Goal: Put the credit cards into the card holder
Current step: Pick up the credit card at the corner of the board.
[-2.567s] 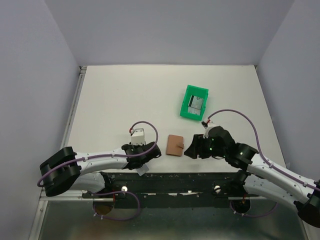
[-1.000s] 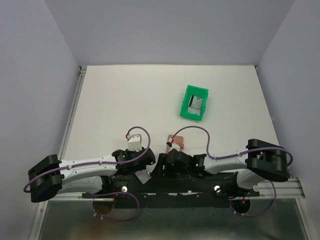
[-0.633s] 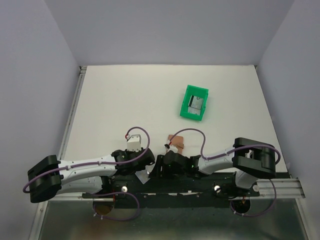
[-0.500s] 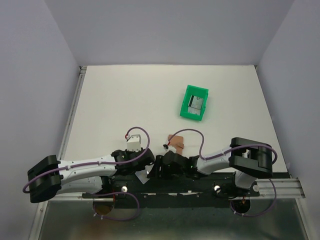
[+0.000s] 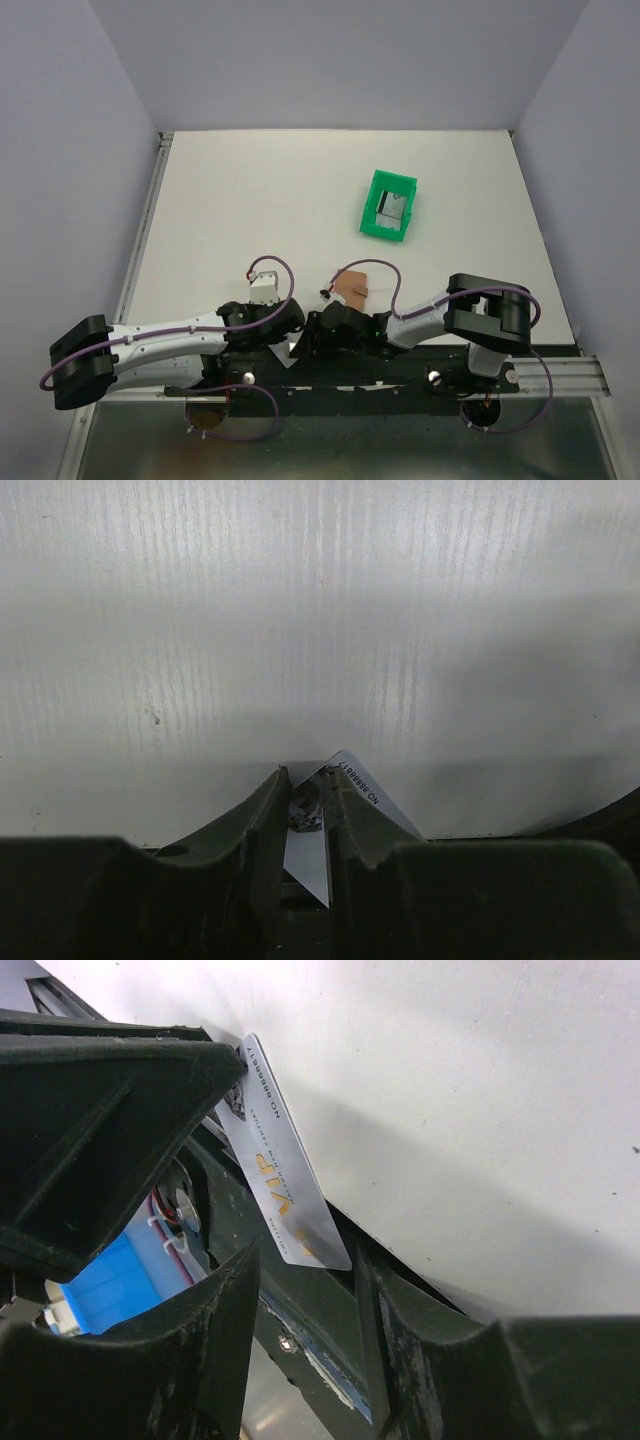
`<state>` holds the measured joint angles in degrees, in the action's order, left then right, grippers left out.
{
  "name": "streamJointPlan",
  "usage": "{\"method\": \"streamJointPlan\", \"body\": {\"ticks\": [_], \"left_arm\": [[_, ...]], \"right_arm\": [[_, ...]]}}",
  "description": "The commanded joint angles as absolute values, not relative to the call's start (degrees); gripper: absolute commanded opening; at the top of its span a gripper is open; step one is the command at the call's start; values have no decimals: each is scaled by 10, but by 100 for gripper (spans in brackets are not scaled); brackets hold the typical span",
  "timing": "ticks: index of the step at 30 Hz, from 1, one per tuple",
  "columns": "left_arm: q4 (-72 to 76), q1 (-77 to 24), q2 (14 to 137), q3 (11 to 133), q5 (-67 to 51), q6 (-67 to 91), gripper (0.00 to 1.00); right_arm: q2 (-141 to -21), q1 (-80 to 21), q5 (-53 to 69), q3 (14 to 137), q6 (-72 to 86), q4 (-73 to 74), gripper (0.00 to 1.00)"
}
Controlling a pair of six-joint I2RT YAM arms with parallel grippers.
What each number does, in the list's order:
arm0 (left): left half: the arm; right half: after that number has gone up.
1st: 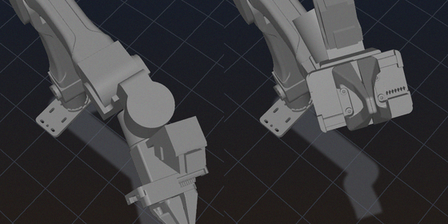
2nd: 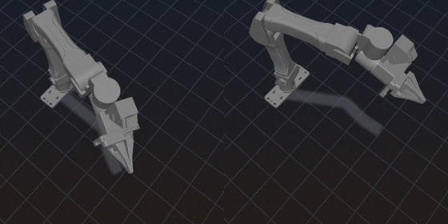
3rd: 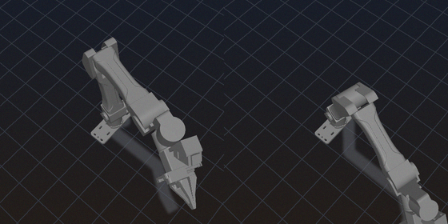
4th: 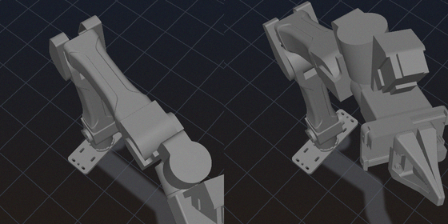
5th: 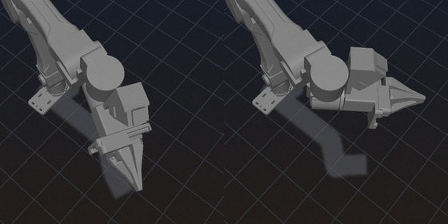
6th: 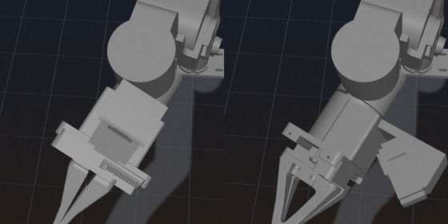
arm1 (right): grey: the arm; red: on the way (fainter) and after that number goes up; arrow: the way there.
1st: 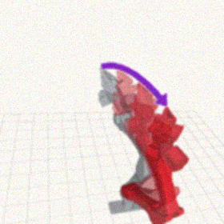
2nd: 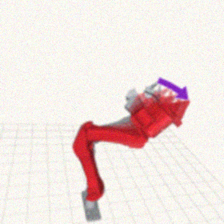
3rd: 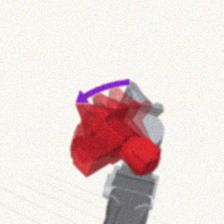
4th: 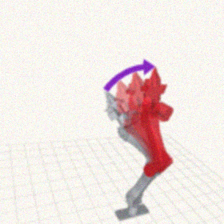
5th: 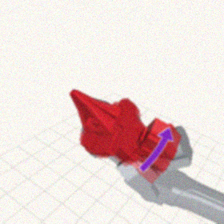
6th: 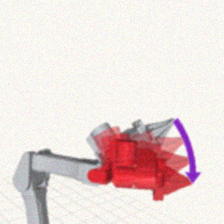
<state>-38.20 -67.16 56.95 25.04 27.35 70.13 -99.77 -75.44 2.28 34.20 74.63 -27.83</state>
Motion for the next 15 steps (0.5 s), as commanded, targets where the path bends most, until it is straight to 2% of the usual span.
{"method": "streamJointPlan", "body": {"ticks": [1, 10, 15], "left_arm": [[-381, -673, 572, 236, 250, 706, 32], [-371, -673, 570, 227, 244, 707, 31], [-374, -673, 556, 229, 248, 708, 31]], "right_arm": [[-1016, -757, 27, 350, 761, -297, 48], [-1021, -753, 29, 348, 765, -309, 29], [-1016, -754, 25, 339, 759, -330, 14]]}}
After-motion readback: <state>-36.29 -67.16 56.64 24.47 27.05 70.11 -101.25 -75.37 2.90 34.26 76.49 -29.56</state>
